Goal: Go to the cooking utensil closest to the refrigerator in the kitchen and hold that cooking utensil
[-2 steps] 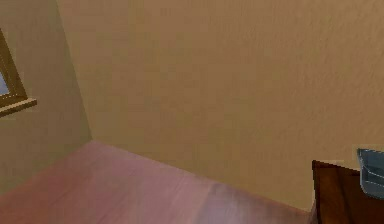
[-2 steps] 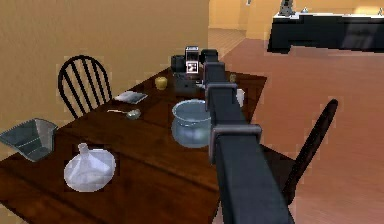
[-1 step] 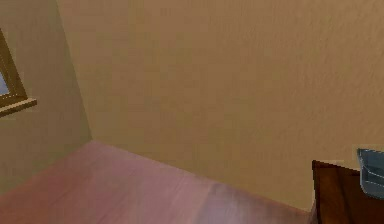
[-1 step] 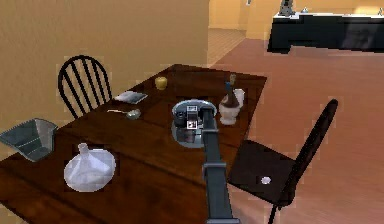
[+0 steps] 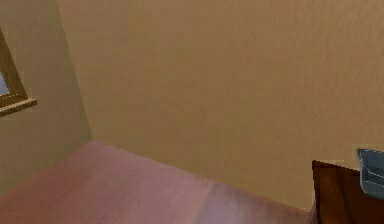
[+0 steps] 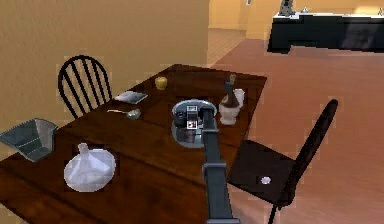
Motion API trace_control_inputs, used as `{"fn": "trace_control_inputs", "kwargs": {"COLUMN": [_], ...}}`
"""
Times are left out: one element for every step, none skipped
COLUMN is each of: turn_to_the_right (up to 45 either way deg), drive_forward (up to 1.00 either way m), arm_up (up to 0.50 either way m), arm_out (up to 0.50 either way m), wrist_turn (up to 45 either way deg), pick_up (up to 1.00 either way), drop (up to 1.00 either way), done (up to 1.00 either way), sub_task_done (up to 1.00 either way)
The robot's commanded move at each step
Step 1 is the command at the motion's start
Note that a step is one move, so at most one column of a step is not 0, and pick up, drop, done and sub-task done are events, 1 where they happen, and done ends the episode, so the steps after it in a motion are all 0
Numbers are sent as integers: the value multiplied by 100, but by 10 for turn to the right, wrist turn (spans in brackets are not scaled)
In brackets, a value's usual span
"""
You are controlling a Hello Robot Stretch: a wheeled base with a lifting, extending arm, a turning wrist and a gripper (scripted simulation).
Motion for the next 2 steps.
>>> {"fn": "trace_control_inputs", "kwargs": {"turn_to_the_right": [0,0], "drive_forward": [0,0], "arm_up": [10,0], "arm_out": [0,0], "wrist_turn": [0,0], "pick_up": [0,0], "drop": [0,0], "done": [0,100], "sub_task_done": [0,0]}}
